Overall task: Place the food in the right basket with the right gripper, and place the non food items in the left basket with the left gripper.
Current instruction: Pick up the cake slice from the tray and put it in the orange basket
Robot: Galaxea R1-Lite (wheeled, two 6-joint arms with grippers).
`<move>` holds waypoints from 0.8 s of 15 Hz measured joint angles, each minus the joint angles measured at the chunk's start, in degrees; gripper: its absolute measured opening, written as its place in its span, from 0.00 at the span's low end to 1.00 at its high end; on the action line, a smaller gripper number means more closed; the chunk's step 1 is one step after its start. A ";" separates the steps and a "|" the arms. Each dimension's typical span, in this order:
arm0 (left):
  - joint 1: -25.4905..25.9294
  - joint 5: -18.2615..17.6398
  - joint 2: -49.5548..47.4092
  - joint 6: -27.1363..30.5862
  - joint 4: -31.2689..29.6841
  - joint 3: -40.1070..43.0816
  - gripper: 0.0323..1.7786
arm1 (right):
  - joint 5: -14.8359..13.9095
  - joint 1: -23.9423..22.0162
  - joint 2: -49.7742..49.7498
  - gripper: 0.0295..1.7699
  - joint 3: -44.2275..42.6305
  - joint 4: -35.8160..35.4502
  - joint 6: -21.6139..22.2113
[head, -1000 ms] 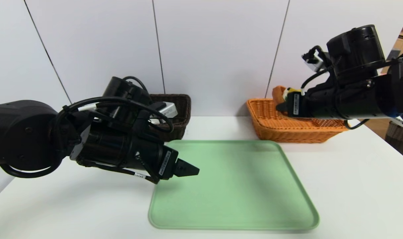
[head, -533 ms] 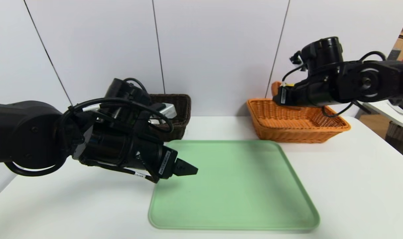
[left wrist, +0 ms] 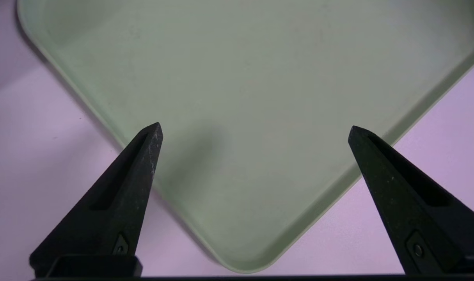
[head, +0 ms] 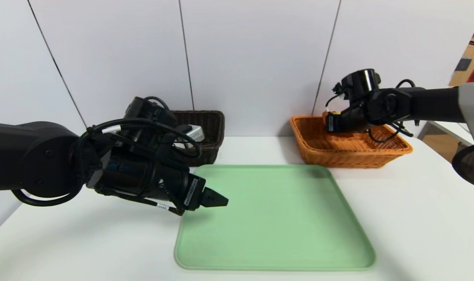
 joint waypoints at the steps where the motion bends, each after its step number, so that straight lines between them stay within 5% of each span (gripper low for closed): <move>1: 0.10 0.02 0.05 0.00 -0.02 0.02 0.95 | 0.00 -0.09 0.52 0.48 -0.30 0.22 -0.20; 12: 0.28 -0.13 0.71 0.00 -1.49 0.16 0.95 | 0.78 -1.01 2.38 0.48 -1.88 5.32 -0.49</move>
